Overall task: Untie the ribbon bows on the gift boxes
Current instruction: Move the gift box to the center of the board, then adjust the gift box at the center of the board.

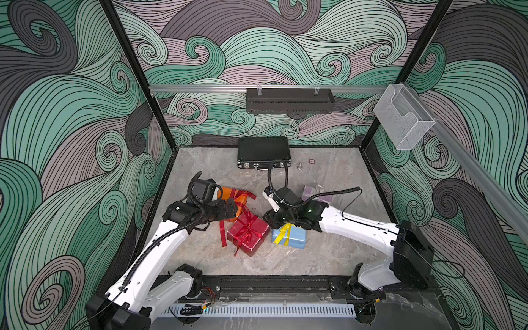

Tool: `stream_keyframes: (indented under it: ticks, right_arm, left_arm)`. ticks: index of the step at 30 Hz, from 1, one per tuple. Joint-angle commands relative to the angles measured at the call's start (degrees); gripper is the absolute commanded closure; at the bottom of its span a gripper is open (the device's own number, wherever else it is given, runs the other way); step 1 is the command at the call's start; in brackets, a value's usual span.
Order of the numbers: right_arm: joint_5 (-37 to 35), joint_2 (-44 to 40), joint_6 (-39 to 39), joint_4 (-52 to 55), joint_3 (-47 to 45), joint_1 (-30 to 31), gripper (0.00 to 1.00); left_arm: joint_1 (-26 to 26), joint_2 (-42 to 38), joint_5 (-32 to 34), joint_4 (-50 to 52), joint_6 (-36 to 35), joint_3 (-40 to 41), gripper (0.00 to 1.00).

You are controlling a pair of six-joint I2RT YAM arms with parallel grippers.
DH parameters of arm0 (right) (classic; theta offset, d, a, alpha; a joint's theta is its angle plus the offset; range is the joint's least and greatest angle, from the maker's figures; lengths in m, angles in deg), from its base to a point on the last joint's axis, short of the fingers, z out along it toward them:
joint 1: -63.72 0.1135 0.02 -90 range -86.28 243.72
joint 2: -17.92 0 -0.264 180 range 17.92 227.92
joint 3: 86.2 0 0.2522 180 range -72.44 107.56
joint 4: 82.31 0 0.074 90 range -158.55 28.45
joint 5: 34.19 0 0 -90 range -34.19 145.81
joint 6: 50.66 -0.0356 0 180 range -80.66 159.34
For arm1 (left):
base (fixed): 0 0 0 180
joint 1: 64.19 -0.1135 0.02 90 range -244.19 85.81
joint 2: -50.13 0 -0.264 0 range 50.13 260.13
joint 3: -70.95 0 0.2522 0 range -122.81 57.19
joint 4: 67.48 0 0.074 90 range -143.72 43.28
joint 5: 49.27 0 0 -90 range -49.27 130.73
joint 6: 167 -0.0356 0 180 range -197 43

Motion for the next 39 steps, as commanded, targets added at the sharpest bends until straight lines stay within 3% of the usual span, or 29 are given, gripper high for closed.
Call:
stream_keyframes:
  ticks: [1,6,11,17,20,23,28,33,39]
  right_arm:
    - [-5.3,-3.2,-1.8,10.2,0.4,0.4,0.42]
    - [-9.0,-14.6,-8.0,15.4,-4.9,0.4,0.40]
    - [-14.2,-25.3,-15.2,23.1,-9.1,-1.4,0.34]
    - [-11.0,-32.2,-20.4,28.5,-13.3,-12.2,0.41]
    - [-8.3,-33.7,-22.3,28.6,-15.7,-17.4,0.45]
    - [-8.0,-32.8,-23.8,28.5,-17.8,-22.8,0.50]
    - [-2.1,-28.5,-22.2,22.8,-20.1,-29.3,0.51]
    - [8.4,-25.1,-20.3,17.2,-19.7,-28.7,0.50]
    - [11.0,-25.0,-17.5,16.7,-20.2,-26.2,0.51]
  left_arm:
    - [3.0,0.2,-3.7,4.1,0.0,0.5,0.02]
    - [9.8,2.7,-8.5,-0.6,2.3,0.3,0.02]
    - [23.8,7.8,-9.6,-4.9,4.3,-3.9,0.03]
    - [38.6,17.6,-9.6,-12.0,6.3,-6.4,0.22]
    - [41.8,22.2,-9.5,-10.1,6.2,-7.2,0.40]
    - [42.7,24.4,-7.3,-7.8,6.6,-6.3,0.57]
    - [42.1,25.1,2.8,-4.8,8.9,-4.5,0.65]
    - [36.4,32.2,7.1,-5.0,10.6,-2.6,0.73]
    - [30.1,34.6,12.2,-6.8,14.7,0.4,0.84]
